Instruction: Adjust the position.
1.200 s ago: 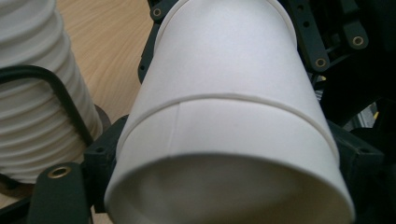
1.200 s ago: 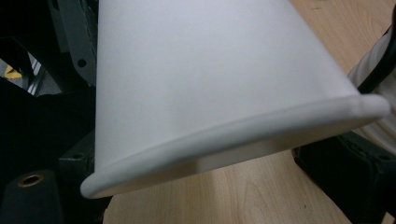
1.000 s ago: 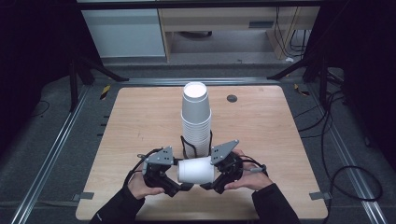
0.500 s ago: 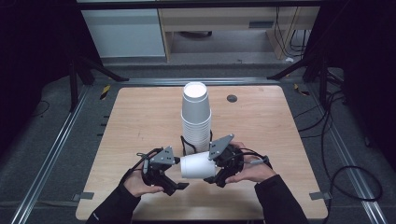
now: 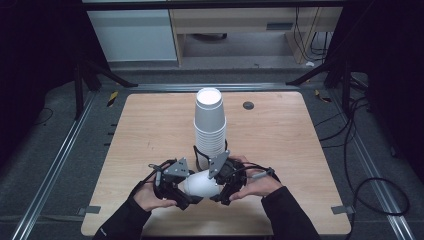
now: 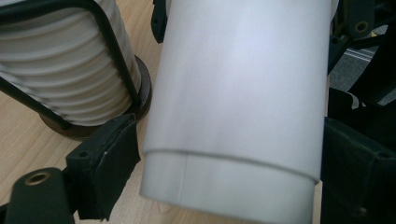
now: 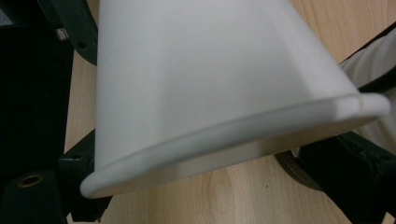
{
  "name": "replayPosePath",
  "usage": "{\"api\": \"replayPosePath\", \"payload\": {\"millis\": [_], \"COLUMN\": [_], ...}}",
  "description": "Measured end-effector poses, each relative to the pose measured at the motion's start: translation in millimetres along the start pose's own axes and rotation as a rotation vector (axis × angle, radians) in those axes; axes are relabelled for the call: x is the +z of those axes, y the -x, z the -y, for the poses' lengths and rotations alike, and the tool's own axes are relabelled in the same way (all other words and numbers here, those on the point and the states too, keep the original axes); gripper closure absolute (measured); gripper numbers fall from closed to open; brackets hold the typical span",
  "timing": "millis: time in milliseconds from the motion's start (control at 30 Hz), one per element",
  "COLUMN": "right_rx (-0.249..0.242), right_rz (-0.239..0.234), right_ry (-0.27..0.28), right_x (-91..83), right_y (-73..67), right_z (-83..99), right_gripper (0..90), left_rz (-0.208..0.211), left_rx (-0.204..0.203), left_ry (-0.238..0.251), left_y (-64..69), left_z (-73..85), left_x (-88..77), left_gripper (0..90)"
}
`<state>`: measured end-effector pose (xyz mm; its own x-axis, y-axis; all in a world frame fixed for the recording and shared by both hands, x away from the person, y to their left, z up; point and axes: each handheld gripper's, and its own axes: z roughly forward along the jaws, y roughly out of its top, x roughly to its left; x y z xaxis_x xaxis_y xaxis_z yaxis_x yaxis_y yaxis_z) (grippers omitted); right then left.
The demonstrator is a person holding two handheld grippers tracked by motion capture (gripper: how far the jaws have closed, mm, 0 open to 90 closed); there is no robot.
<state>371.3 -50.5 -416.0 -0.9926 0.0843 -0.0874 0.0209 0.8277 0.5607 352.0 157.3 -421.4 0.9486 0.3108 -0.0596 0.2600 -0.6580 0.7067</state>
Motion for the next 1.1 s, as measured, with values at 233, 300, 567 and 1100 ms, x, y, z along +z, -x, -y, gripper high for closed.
{"api": "replayPosePath", "payload": {"millis": [233, 300, 567, 1100], "right_rx": [-0.008, -0.011, -0.011, 0.014], "right_rz": [-0.003, -0.003, -0.01, -0.037], "right_ry": [-0.003, 0.0, 0.002, 0.047], "right_x": [4.9, 5.5, 6.1, 3.5], "right_y": [-1.6, -1.8, -2.4, -0.2], "right_z": [-4.4, -5.5, -6.3, -4.9], "right_gripper": [10.6, 10.5, 10.6, 4.4], "left_rz": [0.014, 0.018, 0.031, 0.033], "left_rx": [0.005, 0.006, 0.025, 0.028], "left_ry": [-0.009, -0.007, -0.017, 0.006], "left_y": [0.6, 0.9, 1.0, 1.3], "left_z": [-0.6, -0.6, -0.5, -0.1], "left_x": [1.8, 1.9, 0.1, -2.9], "left_gripper": [13.1, 16.4, 19.0, 20.0]}}
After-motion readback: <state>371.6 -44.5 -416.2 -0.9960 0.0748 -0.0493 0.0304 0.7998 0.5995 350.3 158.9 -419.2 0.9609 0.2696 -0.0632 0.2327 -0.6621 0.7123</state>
